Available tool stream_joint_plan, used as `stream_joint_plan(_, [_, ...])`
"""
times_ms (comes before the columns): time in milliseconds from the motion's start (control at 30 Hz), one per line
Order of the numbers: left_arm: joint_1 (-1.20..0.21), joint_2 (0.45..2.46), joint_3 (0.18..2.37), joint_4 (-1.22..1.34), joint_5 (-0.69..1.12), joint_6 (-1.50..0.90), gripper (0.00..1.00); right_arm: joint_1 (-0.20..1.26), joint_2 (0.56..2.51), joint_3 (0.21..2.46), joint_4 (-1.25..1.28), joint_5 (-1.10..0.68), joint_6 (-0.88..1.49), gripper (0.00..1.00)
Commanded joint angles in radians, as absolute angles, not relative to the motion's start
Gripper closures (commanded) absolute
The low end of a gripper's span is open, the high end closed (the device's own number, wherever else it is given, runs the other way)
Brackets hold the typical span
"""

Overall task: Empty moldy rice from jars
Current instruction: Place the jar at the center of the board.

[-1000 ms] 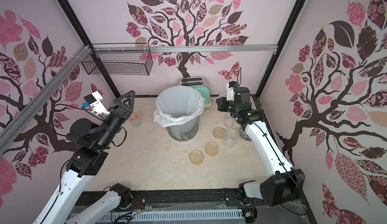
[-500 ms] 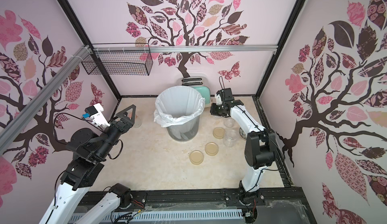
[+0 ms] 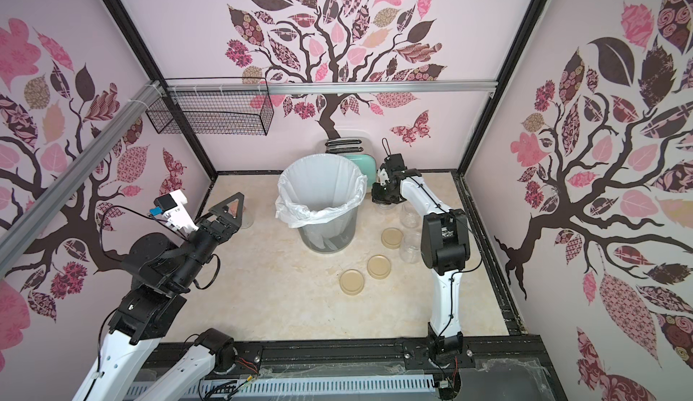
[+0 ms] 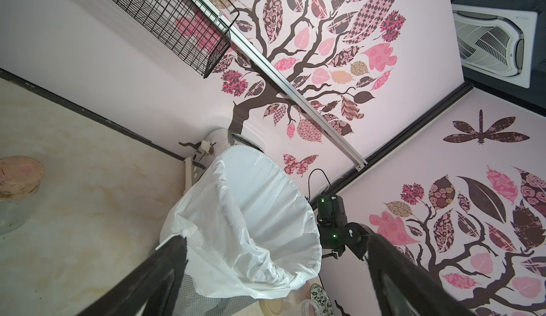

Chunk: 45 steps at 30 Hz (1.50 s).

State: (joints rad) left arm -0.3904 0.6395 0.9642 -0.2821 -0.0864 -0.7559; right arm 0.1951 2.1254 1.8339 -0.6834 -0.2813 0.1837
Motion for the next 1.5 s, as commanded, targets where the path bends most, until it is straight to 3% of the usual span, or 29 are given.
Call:
stream_joint_plan(0, [-0.385, 0.63, 0.954, -0.288, -0.097, -0.754, 0.02, 0.195, 2.139, 1.902, -0.737, -0.284, 0.161, 1.0])
stream_joint_plan(533, [-0.385, 0.633, 0.937, -0.279, -0.094, -0.818, 0.02, 0.195, 2.238, 2.005, -0.836, -0.334, 0.142, 1.0])
stream_joint_plan(667, [-0.385, 0.639, 0.93, -0.276, -0.091, -0.832, 0.02, 0.193, 2.251, 2.043, -0.85, -0.328, 0.142, 0.93])
stream_joint_plan(900, [-0.384, 0.629, 0.923, -0.281, -0.097, -0.845, 0.02, 0.193, 2.266, 2.111, -0.868, -0.333, 0.149, 0.66])
stream_joint_plan(1200, [-0.385, 0.625, 0.914, -0.282, -0.101, -0.848, 0.02, 0.193, 2.242, 2.182, -0.922, -0.287, 0.129, 0.51])
stream_joint_plan(1467, [-0.385, 0.625, 0.925, -0.298, -0.14, -0.765, 0.02, 0.184, 2.132, 2.192, -0.944, -0.187, 0.095, 0.45])
